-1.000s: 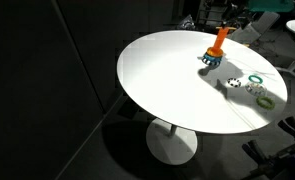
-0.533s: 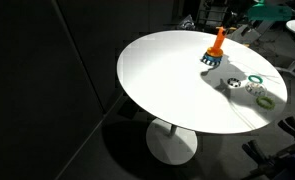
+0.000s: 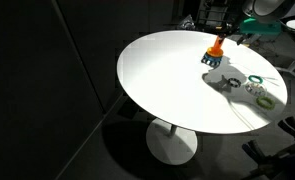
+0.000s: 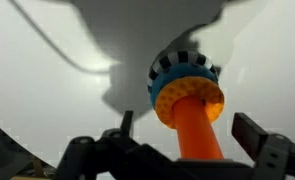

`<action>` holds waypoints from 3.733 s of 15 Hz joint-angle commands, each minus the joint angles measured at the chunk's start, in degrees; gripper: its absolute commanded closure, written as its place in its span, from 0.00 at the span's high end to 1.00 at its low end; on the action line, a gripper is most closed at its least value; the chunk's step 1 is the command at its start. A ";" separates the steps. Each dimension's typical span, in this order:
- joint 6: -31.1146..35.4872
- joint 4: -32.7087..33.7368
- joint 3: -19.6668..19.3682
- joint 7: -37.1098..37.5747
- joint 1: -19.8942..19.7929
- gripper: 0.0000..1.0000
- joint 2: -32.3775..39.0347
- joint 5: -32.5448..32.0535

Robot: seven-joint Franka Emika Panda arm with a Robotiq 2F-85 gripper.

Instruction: Remove the orange circular object from the wooden object

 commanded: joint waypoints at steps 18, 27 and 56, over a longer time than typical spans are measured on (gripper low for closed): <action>1.70 10.58 -2.16 5.31 4.14 1.00 11.87 2.00; 2.36 11.95 -3.44 6.70 5.19 1.00 14.22 2.67; 0.96 10.06 -9.33 9.44 9.41 0.29 10.39 1.23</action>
